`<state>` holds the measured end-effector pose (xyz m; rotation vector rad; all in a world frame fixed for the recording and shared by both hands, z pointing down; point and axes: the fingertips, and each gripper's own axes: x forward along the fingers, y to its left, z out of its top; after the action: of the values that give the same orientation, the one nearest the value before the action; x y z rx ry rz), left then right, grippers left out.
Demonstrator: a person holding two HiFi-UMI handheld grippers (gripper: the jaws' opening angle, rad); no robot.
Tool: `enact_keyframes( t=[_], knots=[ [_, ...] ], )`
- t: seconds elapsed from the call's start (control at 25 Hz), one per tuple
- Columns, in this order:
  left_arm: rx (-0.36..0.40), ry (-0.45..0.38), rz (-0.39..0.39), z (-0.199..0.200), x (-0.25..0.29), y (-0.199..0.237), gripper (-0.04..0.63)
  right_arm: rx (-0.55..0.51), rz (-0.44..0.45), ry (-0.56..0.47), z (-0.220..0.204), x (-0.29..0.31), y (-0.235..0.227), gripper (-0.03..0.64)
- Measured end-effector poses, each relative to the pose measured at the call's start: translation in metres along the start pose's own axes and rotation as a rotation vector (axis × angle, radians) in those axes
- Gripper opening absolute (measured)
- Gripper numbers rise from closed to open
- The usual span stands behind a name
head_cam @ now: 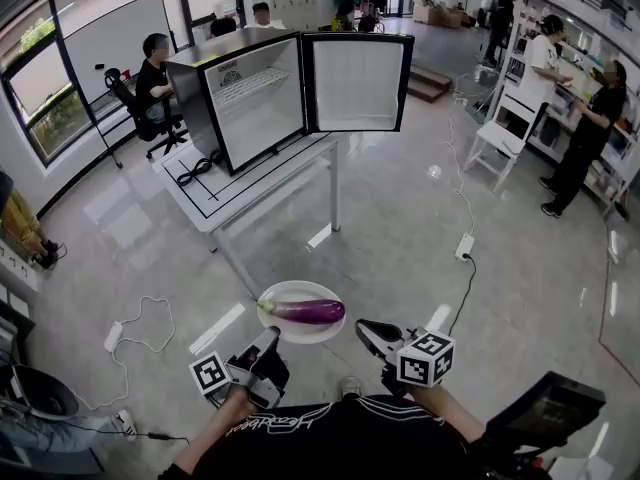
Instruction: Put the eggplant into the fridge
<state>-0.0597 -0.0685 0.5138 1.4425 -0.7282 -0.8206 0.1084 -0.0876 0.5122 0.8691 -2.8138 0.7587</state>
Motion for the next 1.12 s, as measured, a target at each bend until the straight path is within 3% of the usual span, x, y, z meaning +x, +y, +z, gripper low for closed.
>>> enact_keyframes(
  t=[0.52, 1.12],
  knots=[
    [0.027, 0.010, -0.007, 0.008, 0.170, 0.006, 0.017, -0.001, -0.009, -0.027, 0.074, 0.001, -0.149, 0.006],
    [0.047, -0.043, -0.018, 0.020, 0.204, 0.000, 0.017, -0.022, 0.046, -0.031, 0.101, 0.018, -0.180, 0.006]
  ],
)
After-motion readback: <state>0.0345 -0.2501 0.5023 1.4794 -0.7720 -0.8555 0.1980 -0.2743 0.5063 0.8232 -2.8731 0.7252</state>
